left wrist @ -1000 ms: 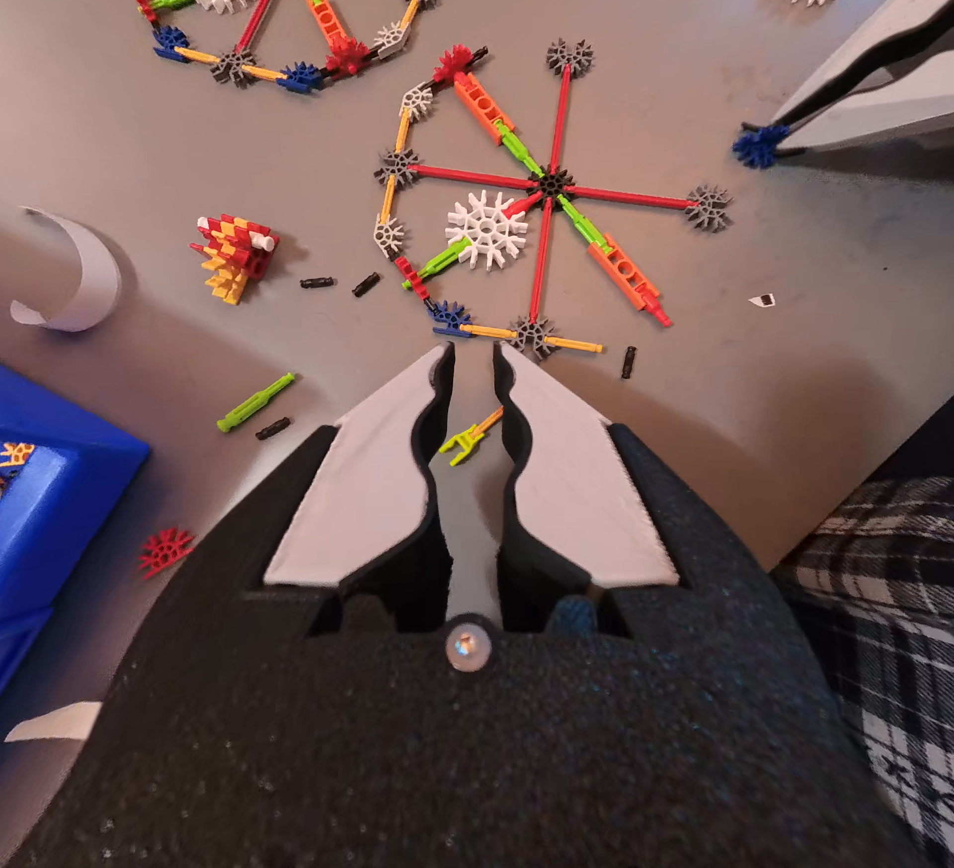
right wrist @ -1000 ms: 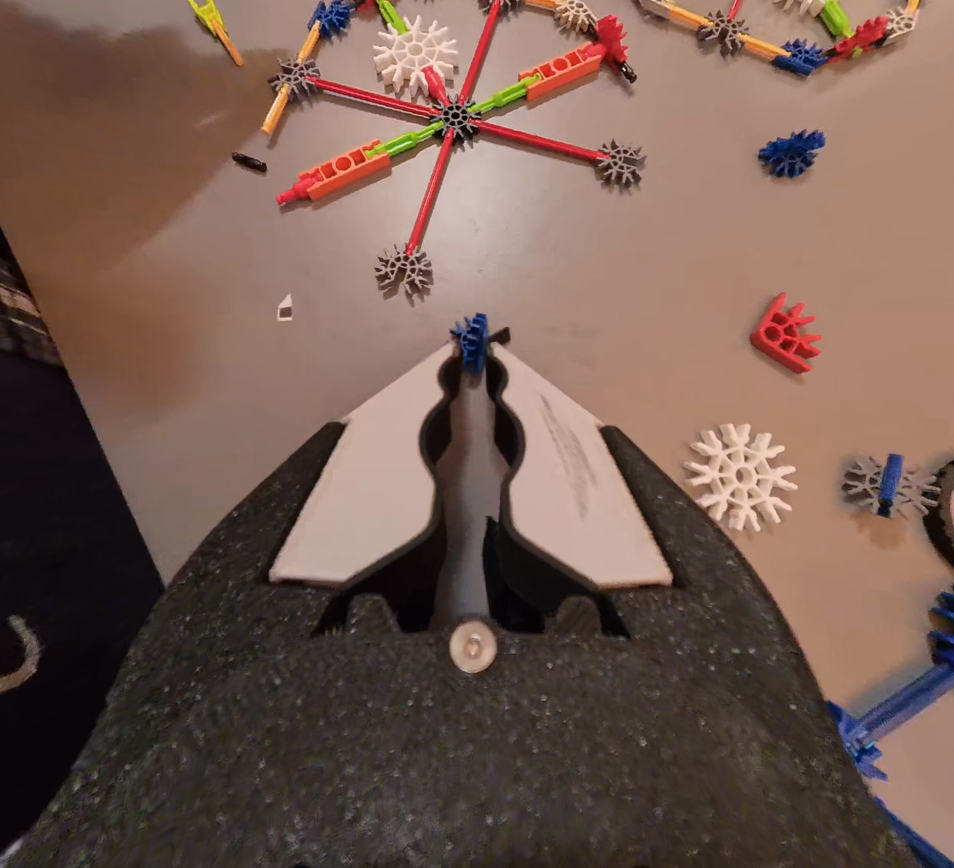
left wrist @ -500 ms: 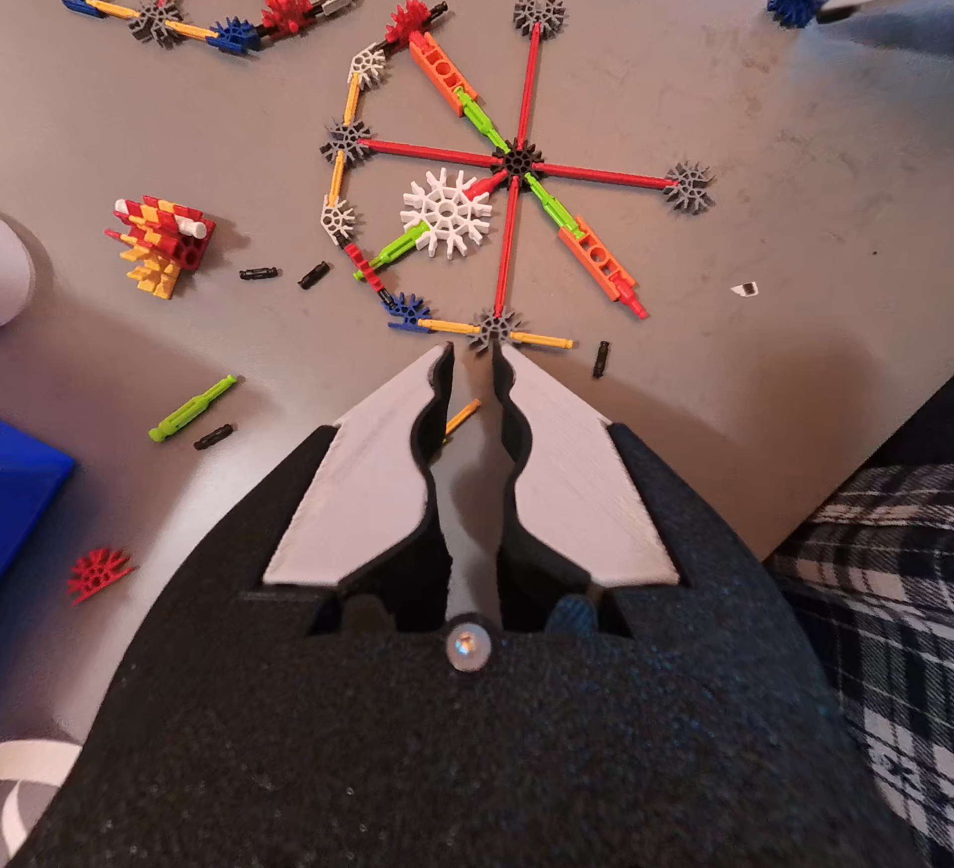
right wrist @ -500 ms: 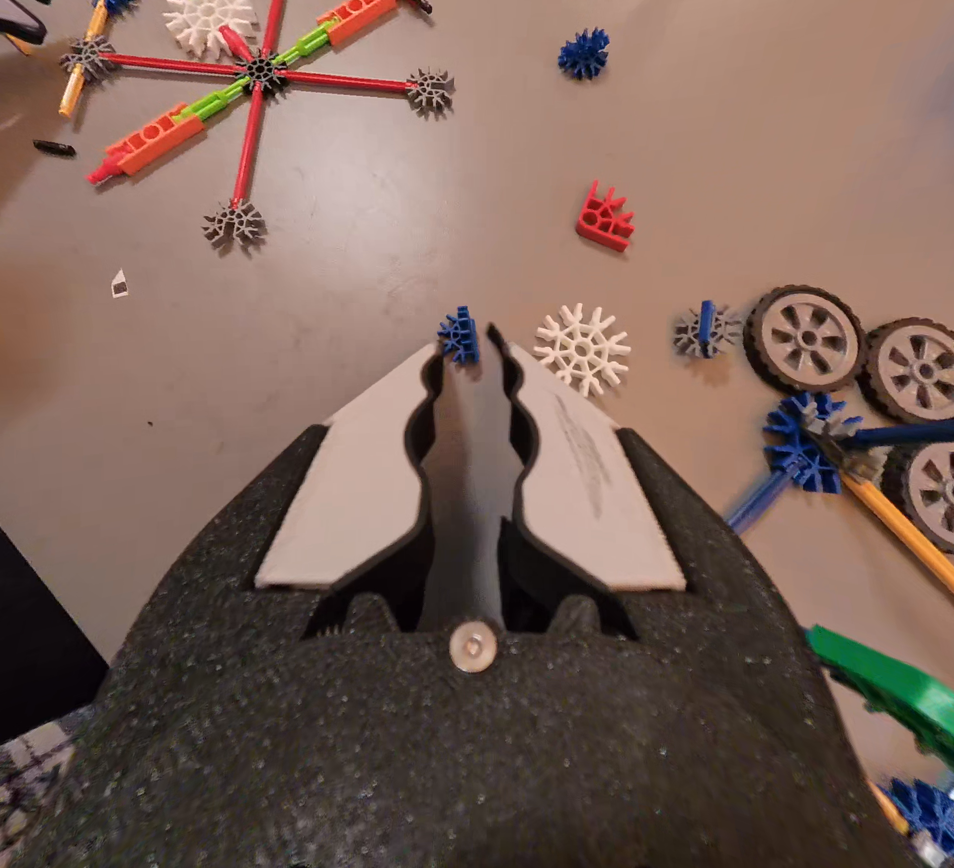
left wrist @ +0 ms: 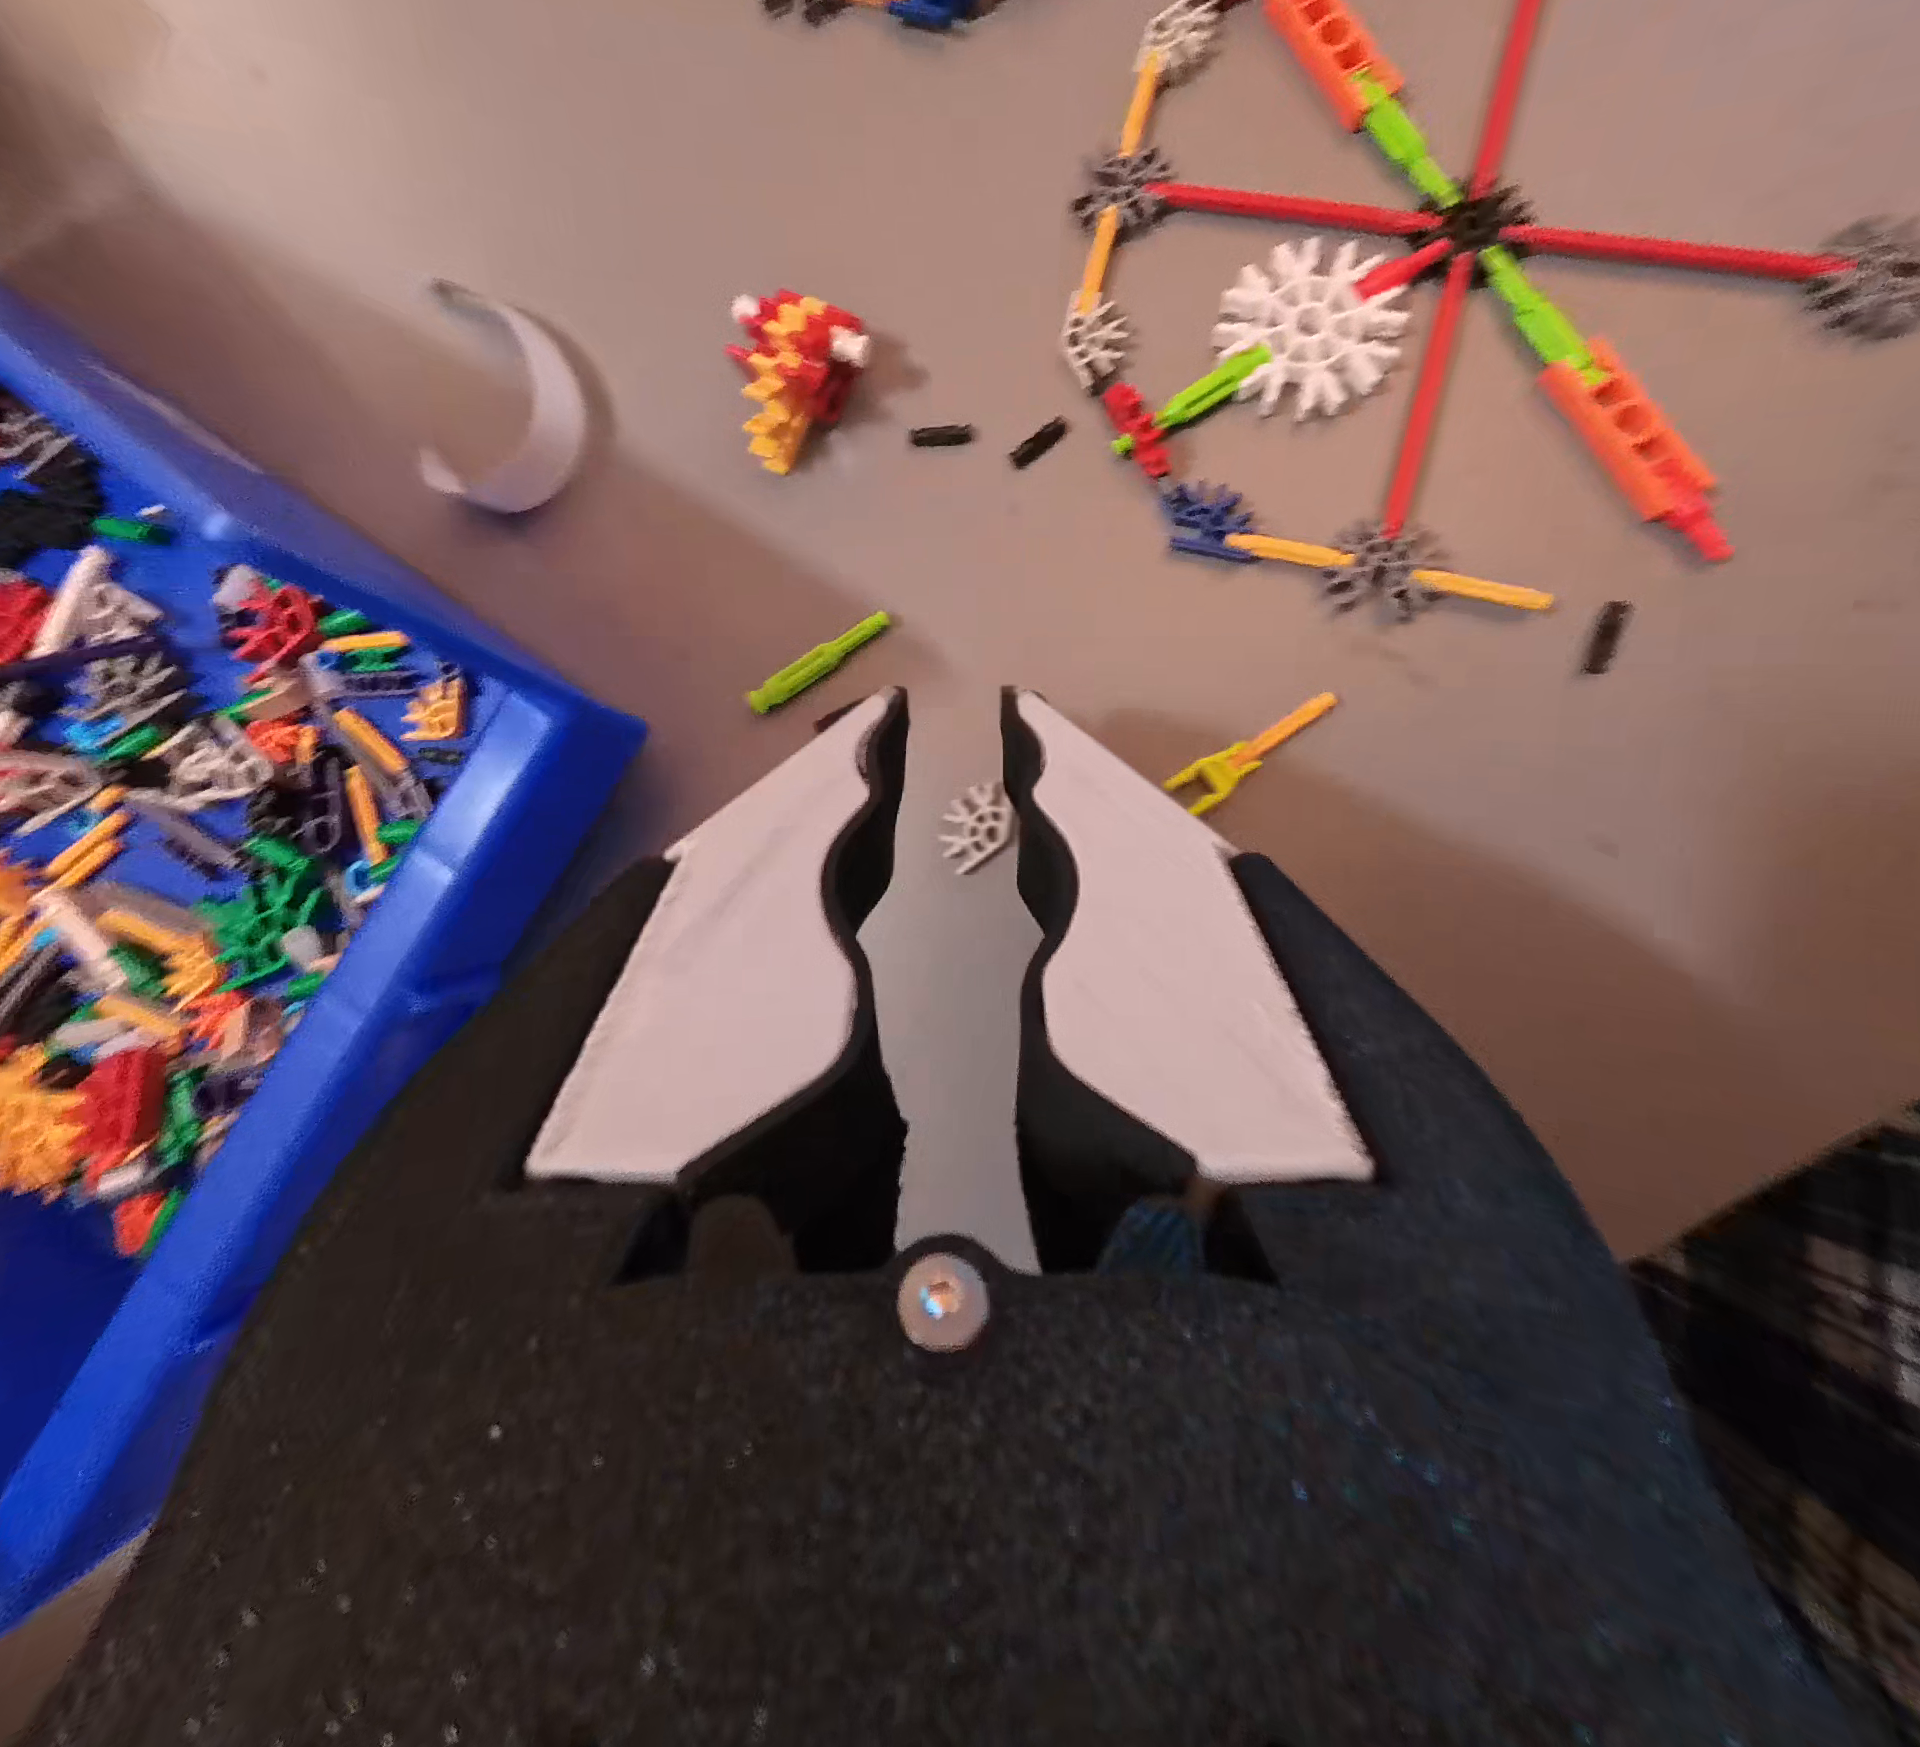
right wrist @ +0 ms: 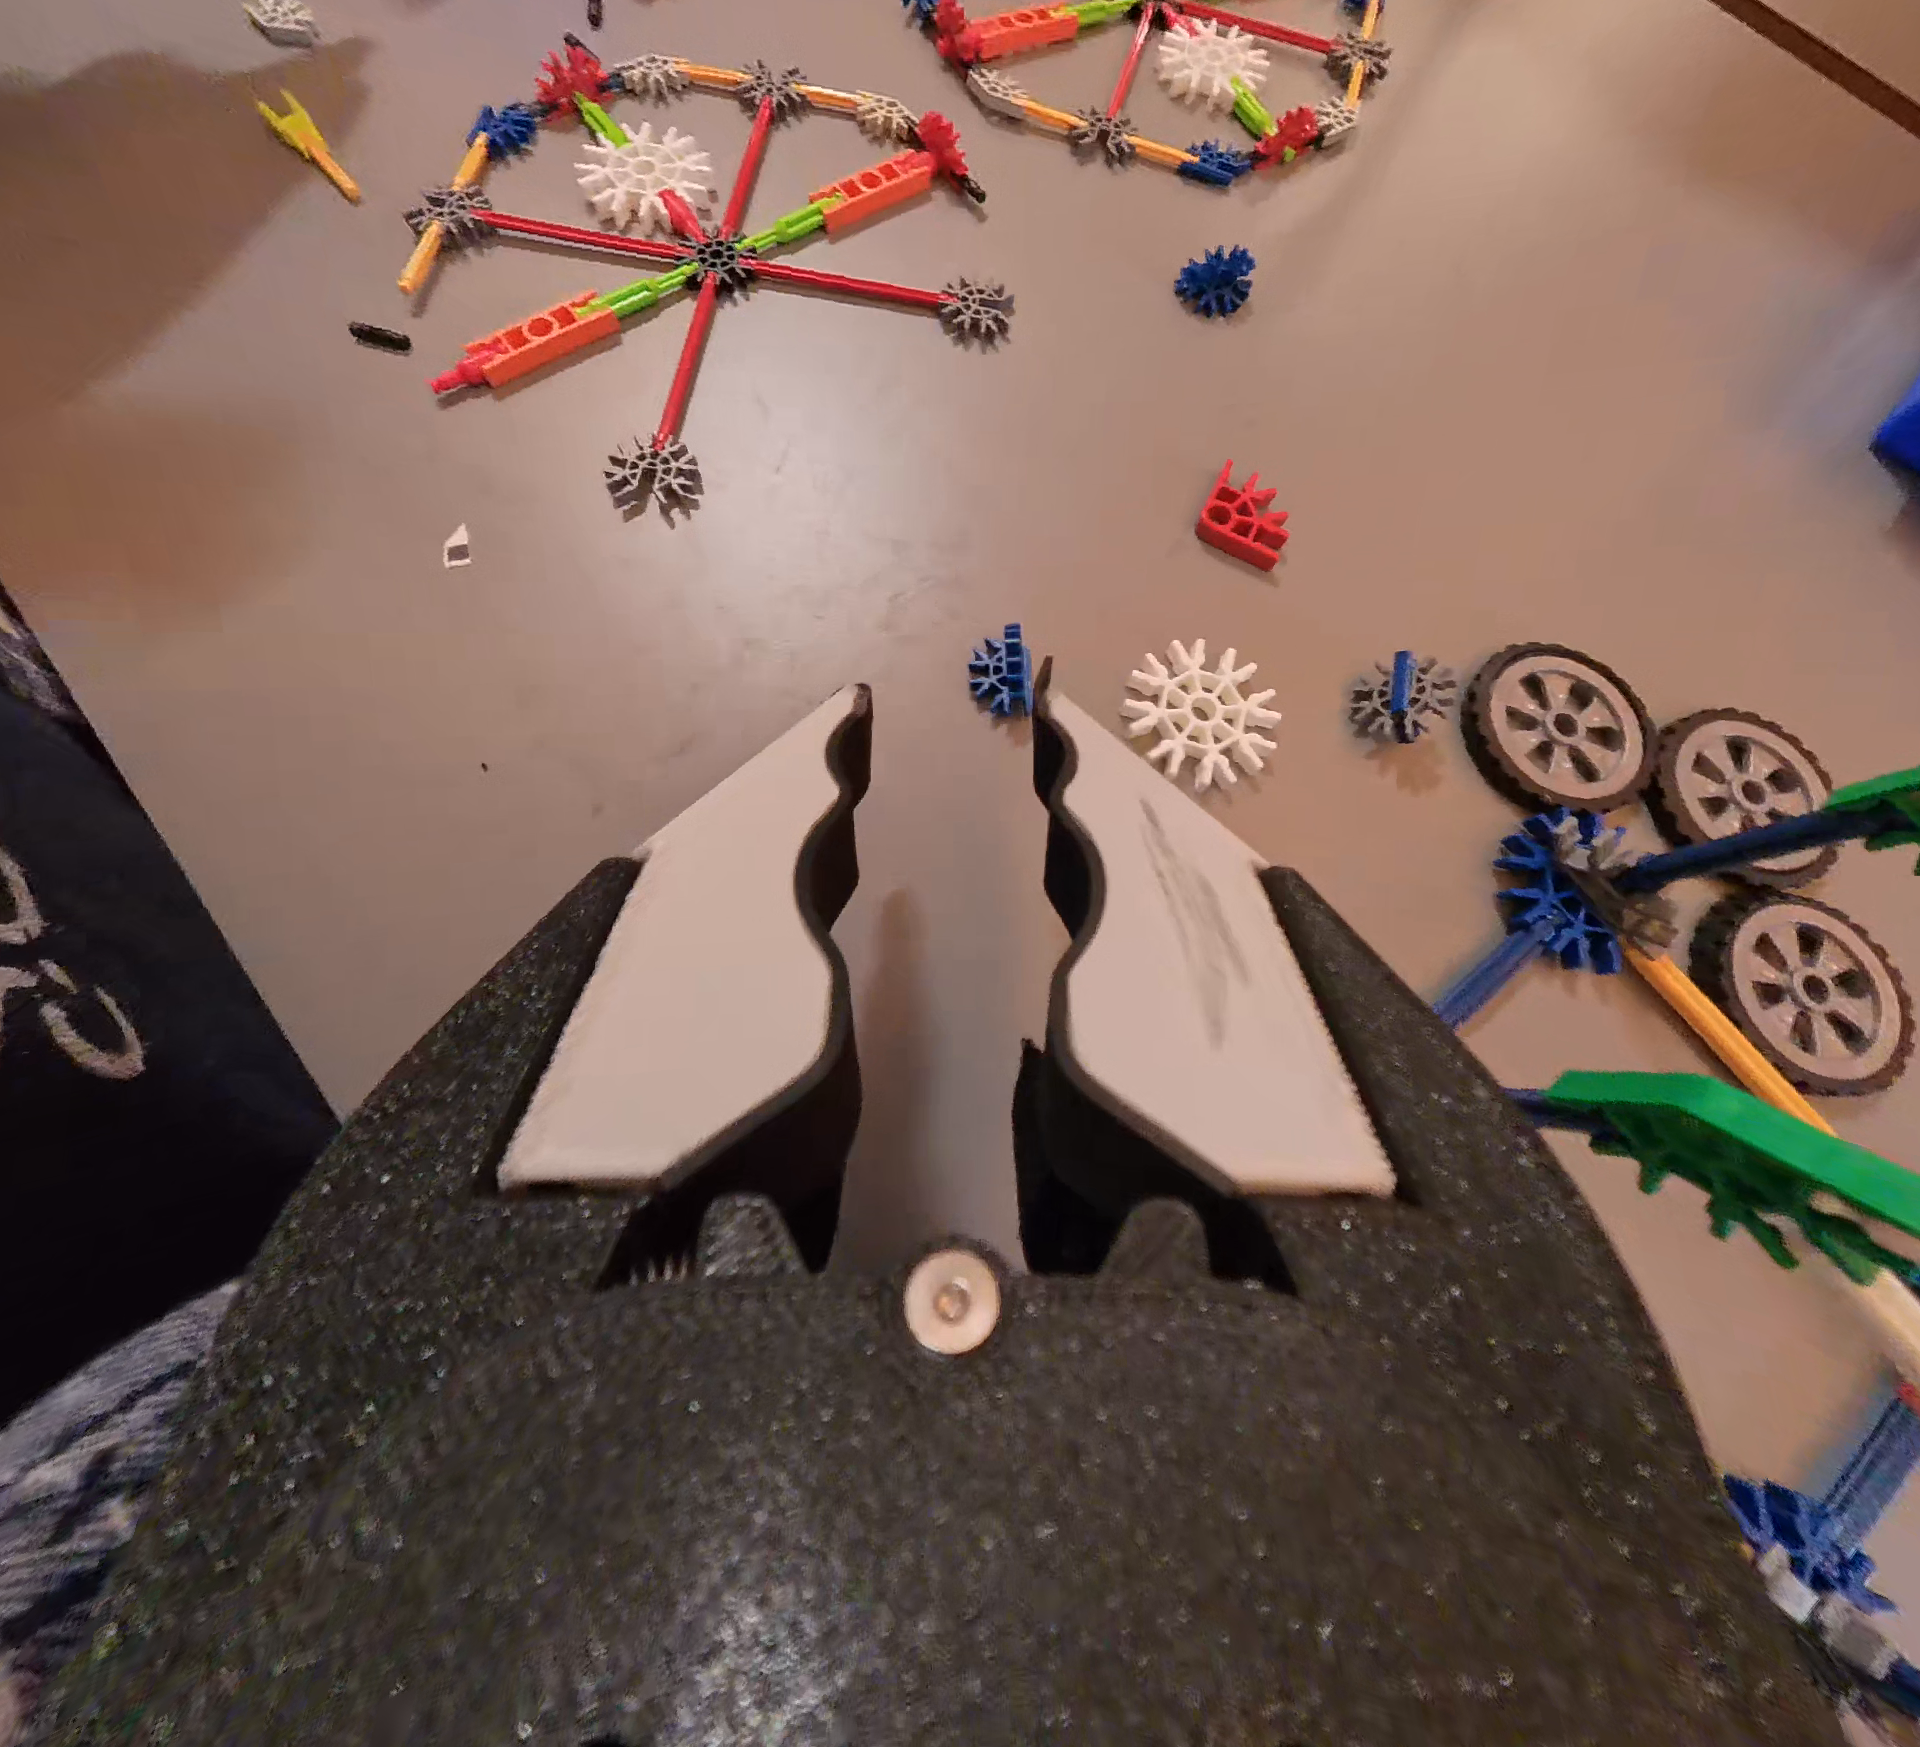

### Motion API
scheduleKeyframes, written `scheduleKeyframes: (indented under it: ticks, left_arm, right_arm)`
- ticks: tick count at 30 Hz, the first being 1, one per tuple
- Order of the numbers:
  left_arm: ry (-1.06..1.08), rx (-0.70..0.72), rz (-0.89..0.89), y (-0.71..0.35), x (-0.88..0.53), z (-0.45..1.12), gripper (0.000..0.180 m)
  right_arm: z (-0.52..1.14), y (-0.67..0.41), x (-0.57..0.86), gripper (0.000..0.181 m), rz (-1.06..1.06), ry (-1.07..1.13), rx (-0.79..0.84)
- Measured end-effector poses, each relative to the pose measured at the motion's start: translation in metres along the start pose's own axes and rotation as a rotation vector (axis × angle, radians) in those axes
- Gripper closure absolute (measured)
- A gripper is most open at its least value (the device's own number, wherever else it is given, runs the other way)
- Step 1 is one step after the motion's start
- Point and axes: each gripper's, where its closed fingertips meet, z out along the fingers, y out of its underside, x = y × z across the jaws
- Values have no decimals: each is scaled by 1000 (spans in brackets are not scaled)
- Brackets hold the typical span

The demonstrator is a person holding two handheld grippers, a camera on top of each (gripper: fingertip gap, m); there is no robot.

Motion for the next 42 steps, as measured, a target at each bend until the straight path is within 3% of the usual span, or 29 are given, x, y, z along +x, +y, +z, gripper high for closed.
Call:
scheduleKeyframes:
  ticks: [5,9,14,19,23,28,33,36,39,42]
  left_arm:
    - [185,-60,187,13,42,-1,158]
    - [247,-73,195,20,57,3,156]
    - [259,-63,188,22,62,8,172]
    - [221,-24,165,21,64,7,173]
    - [187,45,184,6,72,0,173]
    - [225,242,295,-54,121,-16,172]
    - [244,361,404,-94,161,-22,173]
    - [236,388,434,-101,167,-23,173]
    - [241,389,465,-101,172,-22,173]
    - [250,389,467,-101,174,-20,173]
  right_arm:
    - [3,1,-9,152,15,-45,7]
    - [3,3,-14,153,4,-71,13]
    - [4,5,-17,154,-4,-91,17]
    - [7,2,-25,155,-8,-141,25]
    - [10,-10,-42,154,53,-264,51]
    - [14,-56,-71,154,361,-572,137]
    - [22,-83,-81,154,517,-761,169]
    - [22,-82,-81,158,536,-785,153]
    - [17,-83,-81,179,561,-811,174]
    - [17,-80,-79,180,544,-787,169]
